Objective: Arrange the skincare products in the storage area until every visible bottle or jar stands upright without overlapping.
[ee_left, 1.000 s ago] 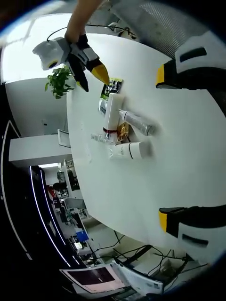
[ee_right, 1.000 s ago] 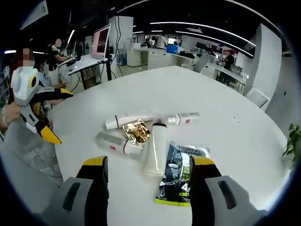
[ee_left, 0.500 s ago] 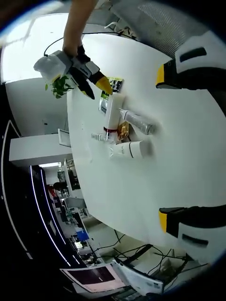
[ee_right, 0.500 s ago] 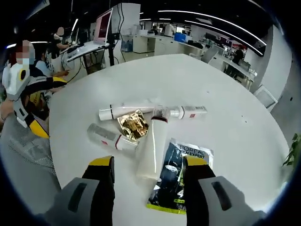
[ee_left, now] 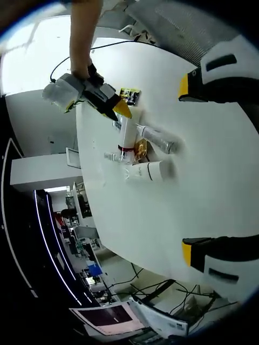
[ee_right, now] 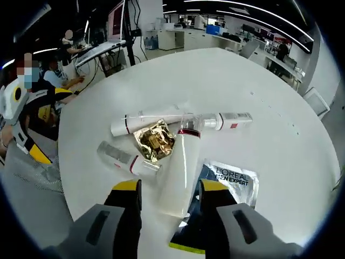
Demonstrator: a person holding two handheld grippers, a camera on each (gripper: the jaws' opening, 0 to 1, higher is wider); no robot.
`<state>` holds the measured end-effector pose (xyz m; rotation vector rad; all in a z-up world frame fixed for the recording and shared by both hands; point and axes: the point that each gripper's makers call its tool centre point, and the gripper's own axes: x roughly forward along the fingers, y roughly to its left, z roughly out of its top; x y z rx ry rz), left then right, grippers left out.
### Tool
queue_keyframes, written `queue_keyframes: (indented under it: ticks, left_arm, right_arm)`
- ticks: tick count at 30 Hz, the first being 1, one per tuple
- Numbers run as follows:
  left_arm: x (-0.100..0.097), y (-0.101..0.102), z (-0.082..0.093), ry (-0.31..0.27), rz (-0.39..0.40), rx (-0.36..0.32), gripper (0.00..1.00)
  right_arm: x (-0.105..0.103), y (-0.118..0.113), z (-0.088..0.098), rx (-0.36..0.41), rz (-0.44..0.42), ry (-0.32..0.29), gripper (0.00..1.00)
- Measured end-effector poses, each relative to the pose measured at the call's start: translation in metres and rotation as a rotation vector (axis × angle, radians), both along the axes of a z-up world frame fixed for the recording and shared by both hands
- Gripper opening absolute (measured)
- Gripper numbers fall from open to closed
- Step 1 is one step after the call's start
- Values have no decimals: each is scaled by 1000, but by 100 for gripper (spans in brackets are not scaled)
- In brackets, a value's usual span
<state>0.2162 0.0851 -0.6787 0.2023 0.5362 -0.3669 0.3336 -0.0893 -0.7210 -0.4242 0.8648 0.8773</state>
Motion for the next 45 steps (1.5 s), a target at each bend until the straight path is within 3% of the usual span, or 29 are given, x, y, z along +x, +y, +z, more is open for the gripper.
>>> queue_keyframes:
  ticks: [5,8,15,27,34,40,45]
  left_arm:
    - [0,0,0,1,-1,0,99]
    - [0,1,0,0,2,-1,99]
    - [0,1,0,-1,3,0,99]
    - [1,3,-1,5,8,2,99]
    - [0,2,-2,8,4,1,99]
    - [1,3,-2,10,8,1,99]
    - [0,1,-4,20,0,6,99]
  right_arm:
    - [4,0,-5,-69,25,-7,41]
    - [6,4,-8,-74,30,17,40]
    - [6,3,-23,-177,68,66,41]
    - [9,5,-36,-260,110,101,35]
    - [10,7,-40,-253,125,163,36]
    - [10,6,-48,-337,154,161,37]
    - [10,5,-48,-342,154,165,37]
